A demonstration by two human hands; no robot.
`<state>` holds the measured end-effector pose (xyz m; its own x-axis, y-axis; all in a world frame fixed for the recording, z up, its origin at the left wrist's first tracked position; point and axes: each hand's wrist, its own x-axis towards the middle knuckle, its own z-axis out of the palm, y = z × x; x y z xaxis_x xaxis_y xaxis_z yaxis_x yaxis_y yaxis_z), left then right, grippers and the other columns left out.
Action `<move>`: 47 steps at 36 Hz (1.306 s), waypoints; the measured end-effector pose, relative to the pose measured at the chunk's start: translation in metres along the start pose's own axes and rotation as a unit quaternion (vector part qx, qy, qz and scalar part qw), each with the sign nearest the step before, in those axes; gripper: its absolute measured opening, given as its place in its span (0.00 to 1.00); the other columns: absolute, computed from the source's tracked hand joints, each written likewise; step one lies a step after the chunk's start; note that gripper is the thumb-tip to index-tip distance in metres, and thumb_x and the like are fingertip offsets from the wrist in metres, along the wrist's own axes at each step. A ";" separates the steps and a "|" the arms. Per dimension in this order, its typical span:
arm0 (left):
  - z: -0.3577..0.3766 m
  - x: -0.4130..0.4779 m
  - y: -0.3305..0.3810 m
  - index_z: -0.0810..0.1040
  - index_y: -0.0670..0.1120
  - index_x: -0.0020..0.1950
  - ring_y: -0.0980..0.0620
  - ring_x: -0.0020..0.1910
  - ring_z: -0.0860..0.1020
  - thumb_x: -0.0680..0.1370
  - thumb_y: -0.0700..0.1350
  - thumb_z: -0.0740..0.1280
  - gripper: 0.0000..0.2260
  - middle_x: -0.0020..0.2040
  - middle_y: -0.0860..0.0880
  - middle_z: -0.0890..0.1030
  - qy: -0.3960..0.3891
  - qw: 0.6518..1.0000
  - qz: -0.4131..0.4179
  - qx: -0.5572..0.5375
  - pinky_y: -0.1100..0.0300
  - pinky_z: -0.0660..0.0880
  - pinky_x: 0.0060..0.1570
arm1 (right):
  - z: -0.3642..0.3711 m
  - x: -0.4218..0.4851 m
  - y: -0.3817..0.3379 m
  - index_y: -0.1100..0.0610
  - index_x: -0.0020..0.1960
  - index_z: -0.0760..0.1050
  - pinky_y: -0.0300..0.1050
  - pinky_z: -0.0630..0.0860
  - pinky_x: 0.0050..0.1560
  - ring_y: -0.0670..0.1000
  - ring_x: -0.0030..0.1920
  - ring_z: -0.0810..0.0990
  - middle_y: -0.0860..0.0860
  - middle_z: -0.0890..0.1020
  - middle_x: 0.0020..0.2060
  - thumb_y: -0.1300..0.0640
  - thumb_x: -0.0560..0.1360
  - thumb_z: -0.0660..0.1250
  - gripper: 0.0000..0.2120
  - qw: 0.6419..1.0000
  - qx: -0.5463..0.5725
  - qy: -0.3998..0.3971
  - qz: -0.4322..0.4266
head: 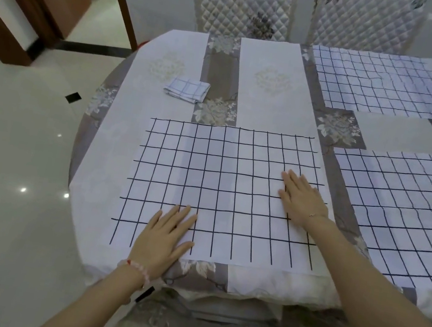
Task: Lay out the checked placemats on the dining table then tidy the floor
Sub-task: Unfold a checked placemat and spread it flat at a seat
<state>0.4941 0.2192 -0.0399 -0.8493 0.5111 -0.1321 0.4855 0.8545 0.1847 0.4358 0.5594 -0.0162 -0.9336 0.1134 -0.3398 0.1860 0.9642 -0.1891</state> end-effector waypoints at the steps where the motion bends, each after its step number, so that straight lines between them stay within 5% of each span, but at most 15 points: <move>1: 0.001 -0.004 0.000 0.57 0.55 0.75 0.52 0.73 0.58 0.81 0.61 0.44 0.24 0.73 0.52 0.65 0.004 1.000 0.003 -0.002 0.57 0.47 0.71 | 0.001 0.001 0.002 0.49 0.77 0.43 0.55 0.45 0.75 0.50 0.77 0.43 0.46 0.45 0.77 0.47 0.82 0.45 0.26 1.000 -0.005 0.002 0.001; 8: -0.001 -0.014 0.000 0.64 0.52 0.73 0.51 0.71 0.65 0.80 0.61 0.45 0.25 0.72 0.51 0.69 0.028 0.999 0.001 0.017 0.55 0.54 0.69 | 0.007 -0.004 0.005 0.52 0.77 0.42 0.53 0.43 0.76 0.52 0.77 0.44 0.48 0.45 0.77 0.50 0.82 0.46 0.26 0.999 0.008 0.043 -0.009; 13: -0.031 0.011 -0.002 0.74 0.47 0.65 0.47 0.62 0.76 0.77 0.57 0.54 0.23 0.64 0.47 0.77 0.105 0.993 -0.018 -0.048 0.51 0.72 0.61 | 0.024 -0.051 0.006 0.59 0.73 0.62 0.53 0.55 0.75 0.56 0.74 0.60 0.55 0.65 0.73 0.59 0.80 0.56 0.22 0.978 0.055 0.197 -0.046; 16: -0.042 0.031 -0.018 0.73 0.45 0.67 0.44 0.65 0.73 0.75 0.58 0.51 0.28 0.66 0.45 0.75 0.088 0.994 -0.046 -0.034 0.49 0.68 0.66 | 0.036 -0.086 0.008 0.63 0.62 0.75 0.54 0.72 0.63 0.59 0.61 0.76 0.59 0.78 0.60 0.57 0.76 0.55 0.19 0.965 0.046 0.253 -0.051; 19: -0.048 0.046 -0.035 0.64 0.46 0.73 0.47 0.73 0.62 0.73 0.63 0.46 0.34 0.73 0.47 0.66 0.030 0.994 -0.088 -0.050 0.51 0.58 0.72 | 0.047 -0.113 0.016 0.64 0.54 0.79 0.52 0.78 0.53 0.59 0.51 0.80 0.59 0.81 0.52 0.55 0.75 0.53 0.20 0.966 0.018 0.251 -0.050; 24: -0.044 0.056 -0.053 0.48 0.48 0.78 0.53 0.77 0.45 0.80 0.60 0.51 0.30 0.78 0.52 0.47 -0.058 0.988 -0.137 -0.030 0.52 0.44 0.75 | 0.065 -0.136 0.029 0.64 0.57 0.79 0.52 0.79 0.55 0.58 0.52 0.81 0.59 0.82 0.54 0.54 0.75 0.53 0.22 0.969 0.010 0.246 -0.024; 32: -0.045 0.059 -0.057 0.43 0.50 0.77 0.54 0.77 0.42 0.78 0.63 0.50 0.33 0.78 0.54 0.42 -0.102 0.984 -0.146 -0.009 0.50 0.44 0.75 | 0.074 -0.139 0.034 0.62 0.62 0.76 0.44 0.68 0.64 0.57 0.59 0.79 0.56 0.80 0.60 0.53 0.76 0.53 0.23 0.976 0.039 0.215 -0.001; 36: -0.051 0.051 -0.050 0.47 0.49 0.78 0.51 0.77 0.47 0.80 0.59 0.53 0.30 0.78 0.51 0.47 -0.048 0.986 -0.157 -0.008 0.51 0.45 0.75 | 0.071 -0.141 0.032 0.60 0.66 0.73 0.49 0.66 0.67 0.55 0.66 0.73 0.55 0.76 0.65 0.62 0.77 0.63 0.18 0.977 0.096 0.193 0.010; 40: -0.049 0.011 -0.034 0.62 0.45 0.74 0.48 0.75 0.59 0.80 0.48 0.59 0.23 0.75 0.46 0.63 0.079 0.966 -0.183 -0.164 0.54 0.55 0.73 | 0.062 -0.143 0.030 0.59 0.67 0.72 0.49 0.64 0.70 0.55 0.69 0.70 0.54 0.73 0.67 0.61 0.77 0.62 0.19 0.979 0.121 0.159 0.026; 47: -0.044 -0.107 0.006 0.76 0.50 0.58 0.49 0.51 0.79 0.79 0.42 0.62 0.10 0.50 0.48 0.82 0.210 0.840 -0.334 -0.372 0.53 0.76 0.53 | 0.041 -0.159 -0.016 0.61 0.58 0.78 0.50 0.70 0.62 0.57 0.59 0.76 0.56 0.80 0.57 0.64 0.76 0.61 0.13 0.963 0.180 0.199 0.010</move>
<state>0.5783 0.1654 0.0179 -0.9549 -0.2712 -0.1212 -0.2596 0.5636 0.7842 0.5940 0.5157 0.0030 -0.9591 0.2825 0.0196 0.2319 0.8233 -0.5180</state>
